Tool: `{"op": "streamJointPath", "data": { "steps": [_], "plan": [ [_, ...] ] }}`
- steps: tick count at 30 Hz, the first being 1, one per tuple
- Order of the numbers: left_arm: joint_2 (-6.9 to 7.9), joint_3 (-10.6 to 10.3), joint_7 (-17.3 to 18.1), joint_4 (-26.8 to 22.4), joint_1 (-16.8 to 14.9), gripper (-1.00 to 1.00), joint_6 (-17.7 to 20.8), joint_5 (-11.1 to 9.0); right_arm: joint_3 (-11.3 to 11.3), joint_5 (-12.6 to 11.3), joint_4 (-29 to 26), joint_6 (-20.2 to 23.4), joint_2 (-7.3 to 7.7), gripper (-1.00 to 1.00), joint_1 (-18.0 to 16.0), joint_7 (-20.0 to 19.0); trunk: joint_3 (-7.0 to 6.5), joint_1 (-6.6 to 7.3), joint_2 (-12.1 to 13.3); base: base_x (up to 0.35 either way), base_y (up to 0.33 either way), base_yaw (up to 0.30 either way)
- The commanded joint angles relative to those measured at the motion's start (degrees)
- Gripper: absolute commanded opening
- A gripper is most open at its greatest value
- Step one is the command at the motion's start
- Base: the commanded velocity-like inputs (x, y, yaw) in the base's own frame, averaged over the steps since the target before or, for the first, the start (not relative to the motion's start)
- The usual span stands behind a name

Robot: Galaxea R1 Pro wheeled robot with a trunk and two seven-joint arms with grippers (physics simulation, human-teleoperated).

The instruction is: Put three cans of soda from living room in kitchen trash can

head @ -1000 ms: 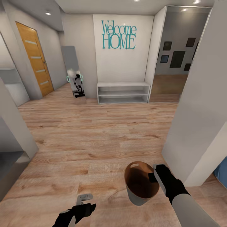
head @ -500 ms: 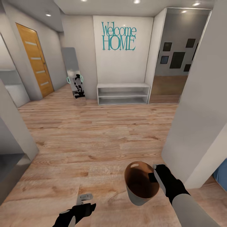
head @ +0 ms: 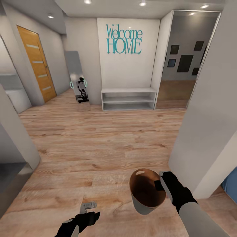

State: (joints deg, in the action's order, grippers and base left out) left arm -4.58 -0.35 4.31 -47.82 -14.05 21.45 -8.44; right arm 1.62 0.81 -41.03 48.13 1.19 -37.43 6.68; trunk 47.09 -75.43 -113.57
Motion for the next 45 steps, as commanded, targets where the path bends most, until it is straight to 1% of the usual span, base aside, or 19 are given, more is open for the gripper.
{"op": "streamJointPath", "data": {
  "steps": [1, 11, 29, 34, 45],
  "plan": [
    [-0.01, 0.0, 0.0, 0.0, 0.0, 1.00, 0.0, 0.0, 0.0, -0.5, 0.0, -0.1, 0.01, -1.00, 0.0, -0.3, -0.19, 0.23, 0.4, 0.000, 0.000, 0.000],
    [0.01, 0.0, 0.0, 0.0, 0.0, 1.00, 0.0, 0.0, 0.0, -0.5, 0.0, -0.1, 0.13, -1.00, 0.0, -0.3, -1.98, 2.43, 4.4, 0.000, 0.000, 0.000],
    [0.01, 0.0, 0.0, 0.0, 0.0, 1.00, 0.0, -0.1, 0.0, -0.5, 0.0, 0.0, 0.13, -1.00, 0.0, -0.4, -1.98, 2.43, 4.4, 0.000, 0.000, -0.002],
    [0.01, 0.0, 0.0, 0.0, 0.0, 1.00, 0.0, -0.1, 0.0, -0.5, 0.0, 0.0, 0.13, -1.00, 0.0, -0.4, -1.98, 2.43, 4.4, 0.000, 0.000, -0.183],
    [0.01, 0.0, 0.0, 0.0, 0.0, 1.00, 0.0, -0.1, 0.0, -0.5, 0.0, 0.0, 0.22, -1.00, 0.0, -0.4, -1.98, 2.43, 4.4, 0.000, 0.000, -0.267]
  ]
}}
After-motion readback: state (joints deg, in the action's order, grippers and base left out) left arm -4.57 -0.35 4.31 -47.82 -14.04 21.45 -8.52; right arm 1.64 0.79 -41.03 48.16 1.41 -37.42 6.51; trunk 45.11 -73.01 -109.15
